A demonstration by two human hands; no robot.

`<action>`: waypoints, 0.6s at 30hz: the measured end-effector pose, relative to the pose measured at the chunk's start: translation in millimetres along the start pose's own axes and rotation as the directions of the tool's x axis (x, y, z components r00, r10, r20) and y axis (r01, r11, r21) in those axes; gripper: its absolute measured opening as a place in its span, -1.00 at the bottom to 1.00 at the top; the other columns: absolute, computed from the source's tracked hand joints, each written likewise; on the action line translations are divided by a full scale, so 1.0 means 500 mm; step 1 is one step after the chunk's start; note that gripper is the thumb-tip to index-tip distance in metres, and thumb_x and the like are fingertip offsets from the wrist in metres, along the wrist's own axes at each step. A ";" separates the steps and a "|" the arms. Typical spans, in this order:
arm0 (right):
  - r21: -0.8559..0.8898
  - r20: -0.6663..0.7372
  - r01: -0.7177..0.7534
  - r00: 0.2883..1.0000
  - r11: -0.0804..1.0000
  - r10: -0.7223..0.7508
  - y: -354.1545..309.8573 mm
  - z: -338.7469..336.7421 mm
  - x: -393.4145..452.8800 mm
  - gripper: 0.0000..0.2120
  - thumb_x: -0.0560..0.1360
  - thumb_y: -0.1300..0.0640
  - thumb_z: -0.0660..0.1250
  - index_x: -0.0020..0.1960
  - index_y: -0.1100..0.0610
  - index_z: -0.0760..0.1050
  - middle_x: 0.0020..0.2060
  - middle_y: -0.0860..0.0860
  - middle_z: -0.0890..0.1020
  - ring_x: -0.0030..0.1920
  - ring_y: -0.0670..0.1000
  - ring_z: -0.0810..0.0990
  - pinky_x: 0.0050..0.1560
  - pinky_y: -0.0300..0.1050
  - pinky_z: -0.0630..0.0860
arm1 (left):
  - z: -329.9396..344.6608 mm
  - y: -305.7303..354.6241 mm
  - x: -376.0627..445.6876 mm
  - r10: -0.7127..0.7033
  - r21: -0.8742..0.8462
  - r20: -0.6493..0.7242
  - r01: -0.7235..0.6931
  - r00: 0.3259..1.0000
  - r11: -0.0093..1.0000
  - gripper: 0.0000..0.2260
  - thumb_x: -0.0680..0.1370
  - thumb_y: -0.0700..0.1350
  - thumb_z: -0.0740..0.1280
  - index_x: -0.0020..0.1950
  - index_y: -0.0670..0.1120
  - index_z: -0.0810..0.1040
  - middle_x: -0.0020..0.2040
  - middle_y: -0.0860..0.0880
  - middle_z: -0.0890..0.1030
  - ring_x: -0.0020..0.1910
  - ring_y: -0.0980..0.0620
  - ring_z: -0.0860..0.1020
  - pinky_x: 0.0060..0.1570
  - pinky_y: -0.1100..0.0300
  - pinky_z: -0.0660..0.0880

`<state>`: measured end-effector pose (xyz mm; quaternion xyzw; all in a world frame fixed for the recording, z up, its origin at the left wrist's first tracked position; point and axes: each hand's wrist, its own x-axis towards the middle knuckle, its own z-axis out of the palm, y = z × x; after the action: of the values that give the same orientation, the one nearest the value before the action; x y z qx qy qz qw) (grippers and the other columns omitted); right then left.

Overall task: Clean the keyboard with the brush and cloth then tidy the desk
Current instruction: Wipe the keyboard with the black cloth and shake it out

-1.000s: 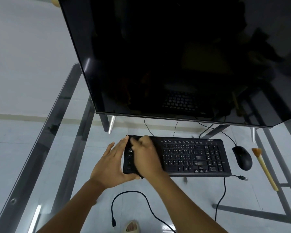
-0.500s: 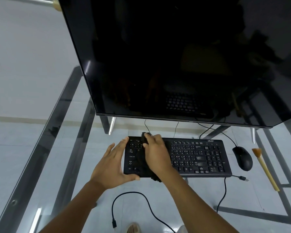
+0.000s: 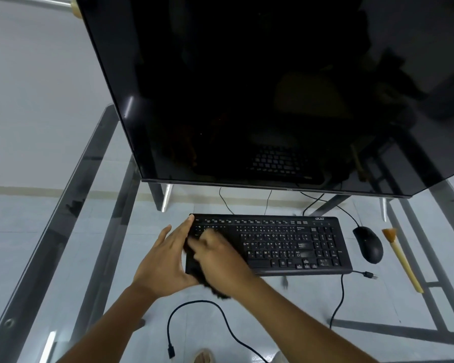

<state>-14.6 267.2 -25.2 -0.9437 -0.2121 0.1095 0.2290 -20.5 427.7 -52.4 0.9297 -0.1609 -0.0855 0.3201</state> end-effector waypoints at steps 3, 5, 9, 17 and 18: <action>-0.003 -0.117 -0.123 0.986 0.992 0.121 0.030 -0.025 -0.054 -0.70 0.50 -0.19 0.27 -0.12 0.05 0.44 -0.26 0.00 0.51 -0.24 -0.08 0.53 -0.04 -0.01 0.52 | 0.003 -0.009 -0.002 -0.052 -0.028 -0.010 0.052 0.999 0.998 0.16 0.18 0.47 0.41 0.55 0.13 -0.19 0.52 0.23 0.04 0.47 0.34 -0.16 0.50 0.10 0.00; 0.109 -0.198 -0.265 0.939 0.958 0.282 0.074 -0.038 -0.076 -0.81 0.58 -0.03 0.23 0.08 0.03 0.54 -0.29 -0.15 0.41 -0.30 -0.28 0.48 -0.12 -0.37 0.47 | 0.007 -0.009 -0.002 -0.114 -0.044 0.008 0.114 0.993 0.992 0.19 0.12 0.52 0.39 0.53 0.21 -0.23 0.52 0.26 0.04 0.51 0.13 -0.14 0.45 -0.02 0.12; 0.161 -0.184 -0.375 0.897 0.913 0.401 0.032 -0.025 -0.120 -0.74 0.53 -0.14 0.30 -0.12 0.04 0.41 -0.36 0.11 0.50 -0.44 0.01 0.47 -0.39 -0.06 0.44 | 0.010 -0.013 -0.007 -0.039 -0.028 -0.033 0.038 0.999 0.999 0.00 0.32 0.44 0.32 0.55 0.15 -0.16 0.53 0.22 0.04 0.52 0.12 -0.05 0.48 0.08 0.03; 0.065 -0.362 -0.518 0.784 0.853 0.504 0.132 -0.024 -0.226 -0.71 0.58 0.12 0.25 0.28 0.05 0.52 -0.06 -0.19 0.37 -0.23 -0.22 0.40 -0.01 -0.56 0.31 | 0.042 0.027 0.025 0.050 0.254 -0.155 -0.009 0.987 0.967 -0.44 0.63 0.17 -0.06 0.56 -0.08 0.08 0.56 -0.01 0.12 0.55 0.06 -0.03 0.49 -0.07 -0.07; 0.070 -0.356 -0.468 0.813 0.881 0.460 0.115 -0.014 -0.225 -0.72 0.61 0.05 0.18 0.27 0.01 0.51 -0.07 -0.27 0.34 -0.22 -0.25 0.40 -0.03 -0.57 0.31 | 0.054 0.043 0.037 0.060 0.266 -0.151 -0.017 0.987 0.964 -0.46 0.63 0.15 -0.05 0.56 -0.08 0.10 0.56 -0.02 0.11 0.55 0.04 -0.03 0.48 -0.09 -0.05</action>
<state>-92.0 167.5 -34.0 -0.9727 0.0691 -0.0161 0.2208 -15.5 389.8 -61.2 0.9646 -0.1631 0.0170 0.2068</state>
